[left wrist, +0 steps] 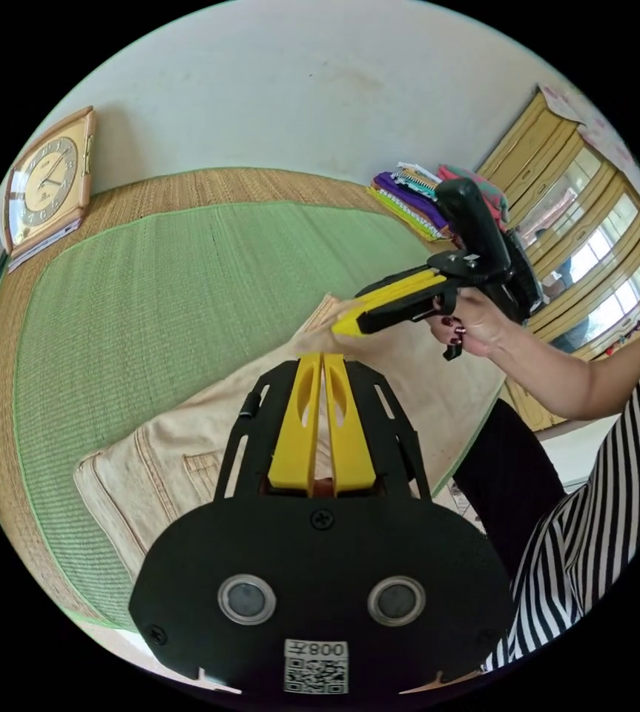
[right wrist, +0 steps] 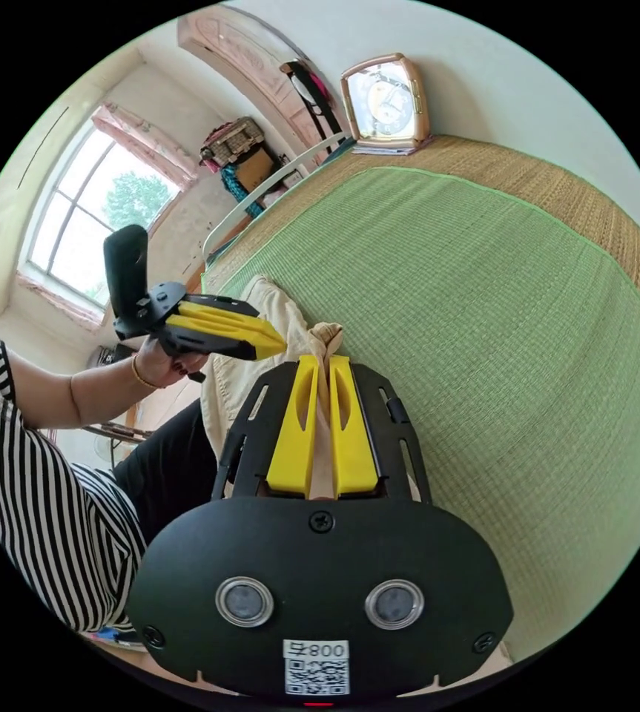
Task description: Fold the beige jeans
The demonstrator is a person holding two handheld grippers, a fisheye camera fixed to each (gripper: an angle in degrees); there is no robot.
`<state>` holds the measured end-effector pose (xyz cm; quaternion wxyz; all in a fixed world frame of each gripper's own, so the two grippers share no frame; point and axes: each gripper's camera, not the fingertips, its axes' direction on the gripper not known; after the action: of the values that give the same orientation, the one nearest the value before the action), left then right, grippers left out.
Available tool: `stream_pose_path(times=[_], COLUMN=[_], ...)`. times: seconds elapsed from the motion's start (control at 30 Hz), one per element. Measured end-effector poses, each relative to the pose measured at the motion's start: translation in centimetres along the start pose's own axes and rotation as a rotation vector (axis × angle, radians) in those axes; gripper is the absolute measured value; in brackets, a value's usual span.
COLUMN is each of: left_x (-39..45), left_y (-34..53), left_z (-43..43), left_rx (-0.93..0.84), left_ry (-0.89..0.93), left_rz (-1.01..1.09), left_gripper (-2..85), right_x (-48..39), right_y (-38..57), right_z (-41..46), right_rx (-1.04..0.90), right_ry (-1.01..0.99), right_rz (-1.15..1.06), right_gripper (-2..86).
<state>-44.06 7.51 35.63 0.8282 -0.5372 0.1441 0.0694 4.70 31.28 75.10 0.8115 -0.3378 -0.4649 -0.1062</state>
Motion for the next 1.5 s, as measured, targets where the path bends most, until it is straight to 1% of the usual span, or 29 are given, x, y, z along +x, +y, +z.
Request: stream_pose_path(times=[0.07,0.13,0.2,0.27,0.33,0.37,0.47,0.57,0.7,0.77,0.9,1.0,1.1,1.2,1.27,1.33,1.4,1.5], left_x=[-0.7,-1.4,-2.1,-3.5,-5.2,-6.4,-8.2,-8.7,-8.4,-8.6,-9.2,-9.6,-8.8,-8.2,-8.0,-7.9,-7.7,-7.3], left_y=[1.6,3.0,4.2,5.8,7.1,8.2,11.5,14.3,15.5,16.5,18.1,18.7,19.2,19.4,19.6,20.1,20.9,22.2], left_z=[0.7,1.1,-0.3,-2.9,-4.3,-4.9,-5.2,-6.3,-6.8,-7.3,-8.1,-8.9,-10.2,-11.1,-10.9,-10.5,-10.3,-10.0], left_rx=[-0.08,-0.146,-0.092,-0.011,0.028,0.026,-0.045,0.031,0.03,0.051,0.083,0.06,0.079,0.093,0.048,0.014,0.003,0.004], left_ry=[-0.096,-0.139,-0.094,-0.158,-0.223,-0.26,-0.354,-0.281,-0.316,-0.295,-0.244,-0.206,-0.224,-0.196,-0.215,-0.22,-0.227,-0.221], left_rz=[-0.032,-0.077,-0.111,-0.201,-0.294,-0.367,-0.45,-0.486,-0.461,-0.469,-0.492,-0.518,-0.487,-0.434,-0.407,-0.399,-0.401,-0.401], left_gripper=[0.2,0.2,0.1,0.1,0.1,0.1,0.1,0.0,0.0,0.0,0.0,0.1,0.1,0.1,0.1,0.1,0.1,0.1], right_x=[1.6,3.0,3.7,3.7,4.1,4.5,5.5,6.4,8.3,9.2,9.7,9.3,8.3,7.0,5.5,4.0,2.8,2.2], right_y=[-0.8,-1.2,-1.5,-1.7,-1.8,-1.8,-1.8,-1.7,-1.3,-0.9,-1.0,-0.9,-0.7,-0.5,-0.5,-0.7,-1.5,-3.0], right_z=[0.8,1.4,1.7,1.6,1.6,1.5,1.4,1.3,1.4,1.6,2.0,1.6,0.4,-1.0,-2.2,-2.6,-1.8,0.9], right_rx=[-0.007,-0.014,-0.019,-0.013,-0.008,-0.004,0.012,0.028,0.065,0.078,0.067,0.077,0.09,0.103,0.14,0.17,0.137,0.059], right_ry=[0.018,0.012,-0.008,0.003,-0.008,-0.026,-0.07,-0.112,-0.216,-0.26,-0.276,-0.291,-0.247,-0.14,-0.057,-0.024,-0.036,-0.004], right_rz=[0.072,0.128,0.154,0.14,0.151,0.167,0.203,0.236,0.335,0.384,0.427,0.419,0.405,0.411,0.41,0.379,0.335,0.34], right_gripper=[2.6,2.5,2.5,2.5,2.5,2.5,2.5,2.4,2.3,2.2,2.2,2.3,2.3,1.8,1.1,0.7,0.5,0.2])
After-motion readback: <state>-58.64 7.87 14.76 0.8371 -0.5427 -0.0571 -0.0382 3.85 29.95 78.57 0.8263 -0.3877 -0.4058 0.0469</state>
